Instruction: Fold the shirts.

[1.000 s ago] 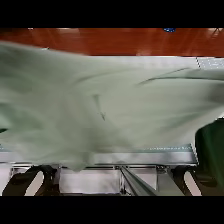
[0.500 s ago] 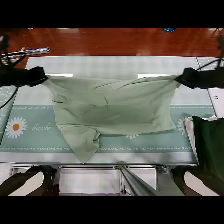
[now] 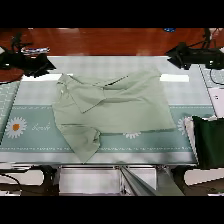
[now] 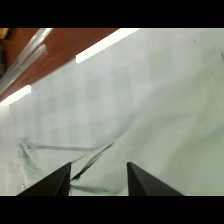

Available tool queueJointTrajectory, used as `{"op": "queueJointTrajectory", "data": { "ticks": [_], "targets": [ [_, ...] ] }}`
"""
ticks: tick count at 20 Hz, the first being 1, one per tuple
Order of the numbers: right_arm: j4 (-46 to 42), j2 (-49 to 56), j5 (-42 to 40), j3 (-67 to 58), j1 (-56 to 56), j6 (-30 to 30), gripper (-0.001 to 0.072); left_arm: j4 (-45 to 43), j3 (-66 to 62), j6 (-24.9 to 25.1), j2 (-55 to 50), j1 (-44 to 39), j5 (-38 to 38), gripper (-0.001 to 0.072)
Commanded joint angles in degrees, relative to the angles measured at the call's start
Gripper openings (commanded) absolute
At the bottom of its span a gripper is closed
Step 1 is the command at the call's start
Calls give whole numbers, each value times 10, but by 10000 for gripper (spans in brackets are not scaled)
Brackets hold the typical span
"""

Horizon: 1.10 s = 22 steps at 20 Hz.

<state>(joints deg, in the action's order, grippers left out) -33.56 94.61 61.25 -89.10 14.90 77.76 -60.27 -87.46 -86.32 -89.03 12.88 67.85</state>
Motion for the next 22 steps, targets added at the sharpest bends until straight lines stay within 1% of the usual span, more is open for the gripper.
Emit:
{"op": "queueJointTrajectory", "data": {
  "ticks": [1, 2, 3, 4, 5, 6, 7, 8, 10, 11, 12, 14, 17, 19, 22],
  "targets": [
    [-20, -18, 150, -37, 69, -35, 406, -34, -25, 1, 10, 89, 138, 509],
    [-77, -43, 172, -20, 79, -33, 406, -32, 10, 6, 28, 108, 153, 509],
    [-141, -79, 174, 17, 87, -29, 406, -32, 78, 19, 57, 121, 152, 509],
    [-191, -121, 160, 74, 94, -19, 406, -32, 160, 28, 90, 132, 133, 509],
    [-210, -163, 135, 143, 104, -17, 406, -32, 244, 35, 123, 144, 106, 509],
    [-204, -212, 107, 224, 119, -21, 406, -29, 315, 37, 148, 160, 82, 508],
    [-194, -257, 83, 298, 134, -37, 406, -6, 376, 54, 168, 183, 66, 508],
    [-189, -302, 69, 368, 152, -50, 406, 41, 429, 90, 180, 212, 65, 508],
    [-189, -375, 65, 463, 186, -63, 406, 138, 504, 148, 183, 266, 76, 508],
    [-181, -410, 54, 502, 199, -62, 406, 163, 529, 168, 182, 281, 77, 508],
    [-163, -437, 47, 529, 205, -63, 406, 163, 549, 171, 181, 287, 72, 508],
    [-154, -471, 66, 558, 207, -63, 407, 162, 578, 171, 181, 277, 50, 509],
    [-153, -482, 91, 565, 207, -62, 407, 164, 589, 174, 175, 226, 19, 509],
    [-146, -482, 86, 565, 207, -49, 407, 164, 589, 173, 164, 179, 6, 509],
    [-122, -482, 50, 565, 234, -43, 407, 167, 588, 166, 143, 115, -21, 495]
  ]
}}
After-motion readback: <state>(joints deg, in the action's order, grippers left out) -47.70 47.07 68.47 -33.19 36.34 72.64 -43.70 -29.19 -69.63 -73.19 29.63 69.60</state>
